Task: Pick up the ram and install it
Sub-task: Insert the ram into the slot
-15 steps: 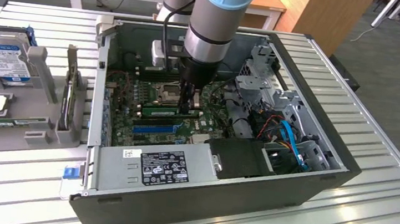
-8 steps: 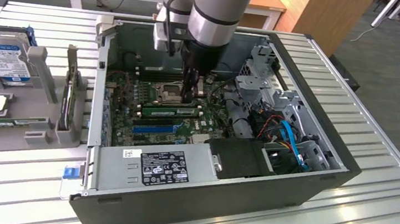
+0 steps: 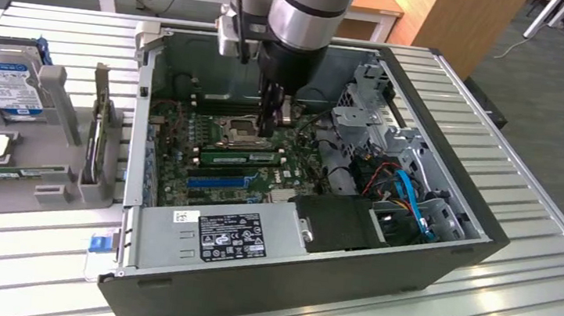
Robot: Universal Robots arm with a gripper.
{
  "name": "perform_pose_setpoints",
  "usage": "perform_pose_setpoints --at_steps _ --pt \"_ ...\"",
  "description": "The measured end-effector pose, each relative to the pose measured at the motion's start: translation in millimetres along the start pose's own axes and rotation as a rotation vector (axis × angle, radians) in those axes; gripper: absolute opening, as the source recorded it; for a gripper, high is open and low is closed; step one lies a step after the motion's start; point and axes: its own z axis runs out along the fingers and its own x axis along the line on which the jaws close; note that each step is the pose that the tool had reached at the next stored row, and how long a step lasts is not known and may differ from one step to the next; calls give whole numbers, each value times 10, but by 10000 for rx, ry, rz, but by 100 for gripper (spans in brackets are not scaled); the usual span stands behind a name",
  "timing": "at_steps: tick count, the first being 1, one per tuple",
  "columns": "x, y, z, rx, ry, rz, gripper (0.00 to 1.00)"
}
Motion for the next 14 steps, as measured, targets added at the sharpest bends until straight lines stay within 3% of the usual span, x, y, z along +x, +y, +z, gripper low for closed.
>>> perform_pose_setpoints --at_steps 14 --pt "-29 13 -352 1 0 2 25"
